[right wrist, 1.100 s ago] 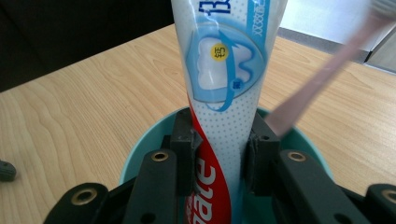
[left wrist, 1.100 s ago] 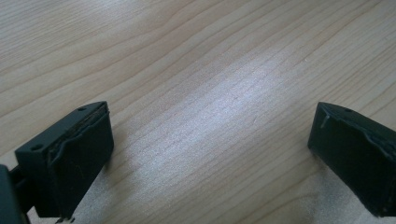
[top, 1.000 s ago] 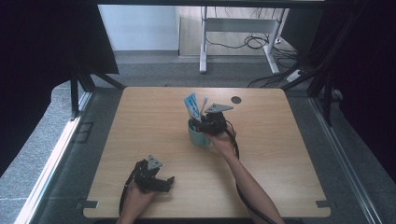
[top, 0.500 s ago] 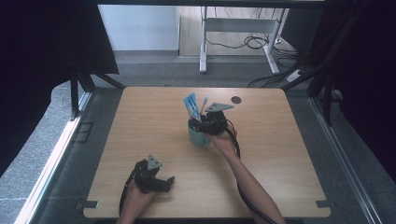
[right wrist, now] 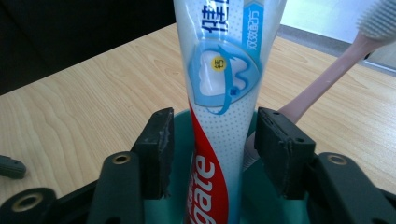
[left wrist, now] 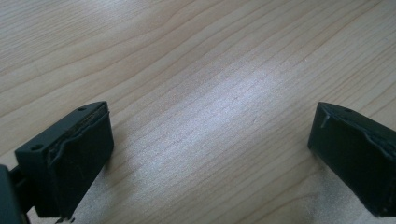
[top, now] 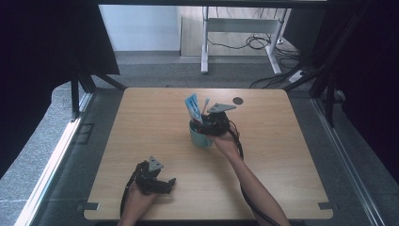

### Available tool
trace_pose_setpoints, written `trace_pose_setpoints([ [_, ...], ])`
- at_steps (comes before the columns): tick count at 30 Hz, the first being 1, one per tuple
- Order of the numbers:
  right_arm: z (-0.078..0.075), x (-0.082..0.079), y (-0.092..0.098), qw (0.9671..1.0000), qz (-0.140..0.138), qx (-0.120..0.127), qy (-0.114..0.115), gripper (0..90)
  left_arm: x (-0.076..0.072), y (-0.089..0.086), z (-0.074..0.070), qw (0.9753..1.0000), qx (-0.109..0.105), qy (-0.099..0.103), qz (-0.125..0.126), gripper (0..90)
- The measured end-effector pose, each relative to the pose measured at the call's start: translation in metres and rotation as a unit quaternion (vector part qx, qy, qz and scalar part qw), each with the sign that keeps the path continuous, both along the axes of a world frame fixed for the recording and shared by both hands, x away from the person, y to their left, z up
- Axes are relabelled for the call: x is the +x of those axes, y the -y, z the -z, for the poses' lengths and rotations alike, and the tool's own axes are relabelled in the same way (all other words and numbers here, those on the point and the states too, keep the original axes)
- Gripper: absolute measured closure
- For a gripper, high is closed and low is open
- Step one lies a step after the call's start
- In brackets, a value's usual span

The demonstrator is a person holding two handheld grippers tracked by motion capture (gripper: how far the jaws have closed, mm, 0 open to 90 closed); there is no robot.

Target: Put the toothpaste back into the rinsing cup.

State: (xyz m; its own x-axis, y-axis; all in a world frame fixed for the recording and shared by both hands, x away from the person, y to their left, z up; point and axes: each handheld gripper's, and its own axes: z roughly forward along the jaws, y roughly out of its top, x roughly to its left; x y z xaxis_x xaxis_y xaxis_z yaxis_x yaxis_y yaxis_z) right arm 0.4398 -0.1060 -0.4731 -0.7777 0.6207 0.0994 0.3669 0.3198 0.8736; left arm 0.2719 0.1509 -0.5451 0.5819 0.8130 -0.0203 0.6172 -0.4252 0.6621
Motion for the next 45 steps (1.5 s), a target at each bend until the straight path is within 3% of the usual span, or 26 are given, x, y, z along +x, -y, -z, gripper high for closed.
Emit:
trace_pose_setpoints([
  [17,-0.006,-0.004,0.004,0.9999,-0.008,0.002,-0.010,27.8,0.000,0.000,0.000,1.0000,0.000,0.000,0.000,0.2],
  [25,-0.010,-0.009,0.003,0.9996,-0.016,-0.015,-0.016,15.2,0.000,0.000,0.000,1.0000,0.000,0.000,0.000,0.2],
  [31,-0.011,-0.011,0.005,0.9994,-0.018,-0.024,-0.017,12.2,0.000,0.000,0.000,1.0000,-0.001,-0.001,-0.001,0.2],
  [37,-0.012,-0.014,0.006,0.9989,-0.020,-0.039,-0.015,0.3,0.000,0.000,0.000,1.0000,0.000,0.000,0.000,0.2],
  [45,-0.015,-0.021,0.009,0.9982,-0.027,-0.052,-0.013,0.0,0.000,0.000,0.000,1.0000,-0.001,0.000,-0.001,0.2],
])
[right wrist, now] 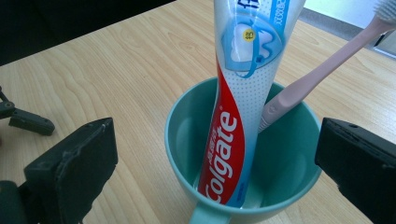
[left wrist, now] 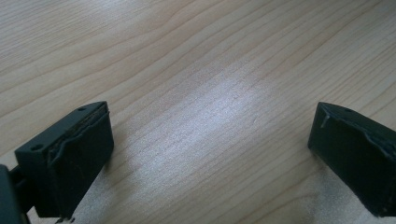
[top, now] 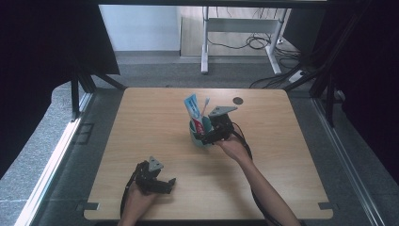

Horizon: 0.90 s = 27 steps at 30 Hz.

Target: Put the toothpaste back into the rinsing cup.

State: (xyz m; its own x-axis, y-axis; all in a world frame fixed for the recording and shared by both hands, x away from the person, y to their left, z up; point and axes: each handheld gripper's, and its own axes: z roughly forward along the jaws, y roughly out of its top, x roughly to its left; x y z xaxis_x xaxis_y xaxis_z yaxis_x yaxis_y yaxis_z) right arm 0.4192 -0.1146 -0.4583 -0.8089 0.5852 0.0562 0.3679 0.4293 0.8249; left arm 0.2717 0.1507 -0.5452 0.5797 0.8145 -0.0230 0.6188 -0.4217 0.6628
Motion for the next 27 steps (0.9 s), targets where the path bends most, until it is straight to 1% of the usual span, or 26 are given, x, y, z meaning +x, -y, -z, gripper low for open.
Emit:
trace_pose_setpoints([
  [4,-0.002,-0.005,0.003,1.0000,-0.003,-0.005,0.005,0.0,0.000,0.000,0.000,1.0000,0.001,0.000,0.001,0.2],
  [10,-0.003,-0.010,0.008,0.9999,-0.005,-0.003,0.009,0.0,0.000,0.000,0.000,1.0000,0.000,0.000,0.001,0.2],
  [20,-0.002,-0.018,0.016,0.9999,-0.004,-0.008,0.008,0.0,0.000,0.000,0.000,1.0000,0.000,0.000,-0.002,0.2],
  [22,-0.001,-0.021,0.020,0.9999,-0.004,-0.013,0.009,0.0,0.000,0.000,0.000,1.0000,0.000,-0.001,-0.003,0.2],
  [27,0.000,-0.025,0.026,0.9999,-0.003,-0.012,0.009,0.0,-0.001,0.000,0.000,1.0000,-0.001,-0.001,-0.004,0.3],
])
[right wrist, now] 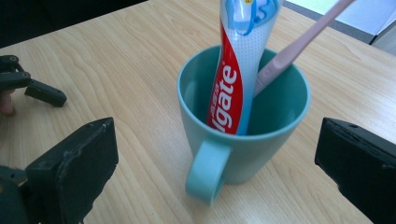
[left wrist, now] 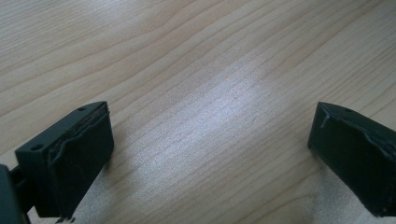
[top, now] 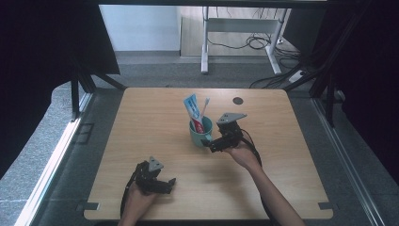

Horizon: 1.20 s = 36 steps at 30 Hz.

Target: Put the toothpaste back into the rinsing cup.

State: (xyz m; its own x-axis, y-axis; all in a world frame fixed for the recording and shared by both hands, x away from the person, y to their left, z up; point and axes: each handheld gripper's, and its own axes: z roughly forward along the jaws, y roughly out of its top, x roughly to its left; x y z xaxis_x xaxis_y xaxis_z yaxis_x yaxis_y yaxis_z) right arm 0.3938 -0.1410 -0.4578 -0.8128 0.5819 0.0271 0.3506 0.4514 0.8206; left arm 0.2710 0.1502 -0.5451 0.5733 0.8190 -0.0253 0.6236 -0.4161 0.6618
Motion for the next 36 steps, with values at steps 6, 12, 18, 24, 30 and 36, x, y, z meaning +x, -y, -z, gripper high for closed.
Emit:
trace_pose_setpoints([
  [6,0.000,-0.006,0.009,1.0000,0.003,-0.001,0.002,0.0,0.000,0.000,0.000,1.0000,0.000,0.000,0.000,0.3],
  [12,0.001,-0.011,0.017,1.0000,0.006,-0.003,0.002,0.0,0.000,0.000,0.000,1.0000,0.001,0.000,0.001,0.3],
  [18,0.002,-0.015,0.024,0.9999,0.010,-0.005,0.002,0.8,0.000,0.000,0.000,1.0000,-0.001,0.001,0.000,0.3],
  [24,0.005,-0.020,0.030,0.9999,0.011,-0.006,0.001,1.3,0.000,0.000,0.000,1.0000,0.000,0.001,0.000,0.3],
  [30,0.008,-0.026,0.035,0.9999,0.011,-0.008,0.000,1.7,0.000,0.000,0.000,1.0000,0.000,0.001,0.000,0.3],
  [36,0.011,-0.033,0.043,0.9999,0.011,-0.006,-0.003,1.8,0.000,0.000,0.000,1.0000,0.001,0.002,0.001,0.3],
])
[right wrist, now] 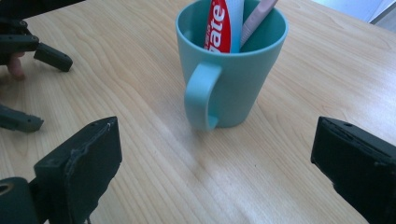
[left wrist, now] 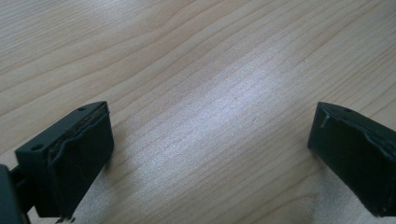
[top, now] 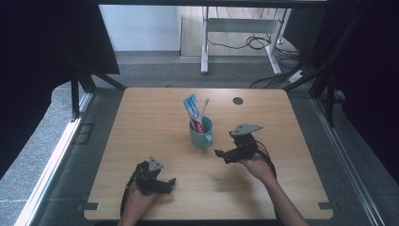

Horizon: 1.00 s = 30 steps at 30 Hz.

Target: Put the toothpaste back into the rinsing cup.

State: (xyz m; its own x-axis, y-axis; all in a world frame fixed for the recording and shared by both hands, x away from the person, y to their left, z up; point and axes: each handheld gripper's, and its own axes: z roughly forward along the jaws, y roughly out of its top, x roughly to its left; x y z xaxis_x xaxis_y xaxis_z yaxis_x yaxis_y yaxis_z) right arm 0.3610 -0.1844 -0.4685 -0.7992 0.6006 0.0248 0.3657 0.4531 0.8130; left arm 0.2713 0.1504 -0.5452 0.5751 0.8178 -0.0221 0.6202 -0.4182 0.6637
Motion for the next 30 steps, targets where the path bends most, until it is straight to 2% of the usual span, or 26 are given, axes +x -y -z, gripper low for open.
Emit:
trace_pose_setpoints([
  [15,0.012,-0.017,0.027,0.9997,0.021,0.010,-0.007,2.5,-0.001,0.001,0.000,1.0000,-0.002,-0.001,-0.004,0.3],
  [30,0.019,-0.032,0.055,0.9990,0.045,0.003,-0.004,2.2,-0.001,0.001,0.000,1.0000,-0.004,-0.001,-0.006,0.3],
])
